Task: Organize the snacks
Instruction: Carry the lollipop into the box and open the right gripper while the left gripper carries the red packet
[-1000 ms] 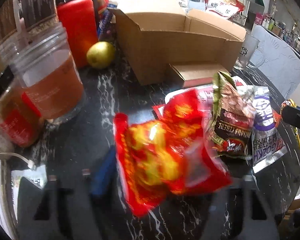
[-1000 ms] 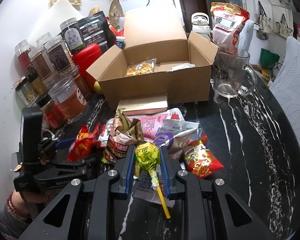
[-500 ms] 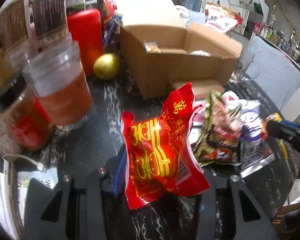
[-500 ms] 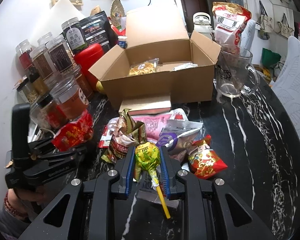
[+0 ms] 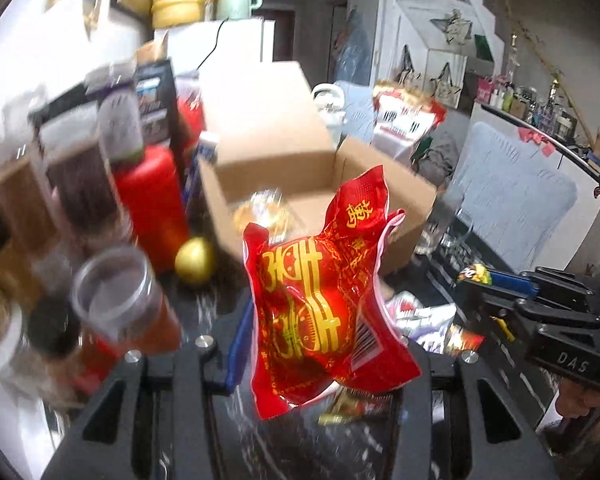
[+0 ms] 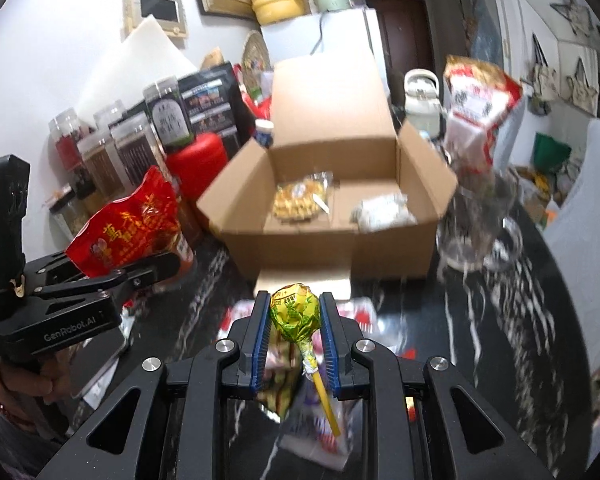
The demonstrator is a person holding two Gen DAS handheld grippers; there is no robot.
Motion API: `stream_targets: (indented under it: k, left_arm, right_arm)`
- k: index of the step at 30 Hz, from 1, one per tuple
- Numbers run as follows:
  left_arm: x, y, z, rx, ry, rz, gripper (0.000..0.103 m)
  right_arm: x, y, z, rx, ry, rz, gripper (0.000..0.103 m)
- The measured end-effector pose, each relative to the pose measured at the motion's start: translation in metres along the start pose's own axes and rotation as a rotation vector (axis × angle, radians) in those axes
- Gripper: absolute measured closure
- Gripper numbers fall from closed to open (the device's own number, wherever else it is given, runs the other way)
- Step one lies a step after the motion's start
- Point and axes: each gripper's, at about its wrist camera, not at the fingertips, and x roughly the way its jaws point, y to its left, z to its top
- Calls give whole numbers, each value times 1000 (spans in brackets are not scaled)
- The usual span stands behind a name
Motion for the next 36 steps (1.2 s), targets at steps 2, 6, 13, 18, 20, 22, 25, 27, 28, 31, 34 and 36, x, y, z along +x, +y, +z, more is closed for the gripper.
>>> stream_targets:
  k: [2, 6, 13, 18, 20, 22, 25, 27, 28, 31, 34, 36]
  left_arm:
    - [2, -3, 16, 9, -21, -16, 59]
    - [9, -6, 41, 19, -48, -29, 59]
    - [31, -10, 79, 37, -72, -40, 59]
    - [58, -6, 102, 35, -64, -48, 59]
    - [70, -3, 109, 30, -54, -51, 59]
    - [84, 1, 115, 23, -40, -52, 59]
    - [102, 7, 122, 13, -19, -45, 59]
    - [115, 12, 126, 9, -4, -34, 59]
    - [121, 14, 127, 7, 4, -28, 59]
    - [141, 23, 132, -6, 31, -16, 59]
    - [156, 27, 133, -4, 52, 5, 59]
    - [164, 29, 133, -9, 68, 10, 59]
  right_arm:
    - [-1, 0, 13, -19, -19, -1, 80]
    - [-2, -1, 37, -43, -53, 5, 80]
    - [13, -10, 75, -77, -83, 6, 80]
    - [31, -24, 101, -91, -89, -10, 80]
    - [41, -29, 112, -98, -87, -23, 80]
    - [51, -33, 120, -102, -84, -27, 80]
    - [67, -40, 133, -105, -75, -27, 80]
    - [81, -44, 141, -107, -66, -25, 80]
    - [87, -45, 144, -108, -62, -24, 80]
    - [108, -51, 153, -108, -36, -18, 80]
    - [127, -57, 160, -109, -7, -17, 80]
    - [137, -59, 163, -116, 10, -17, 80]
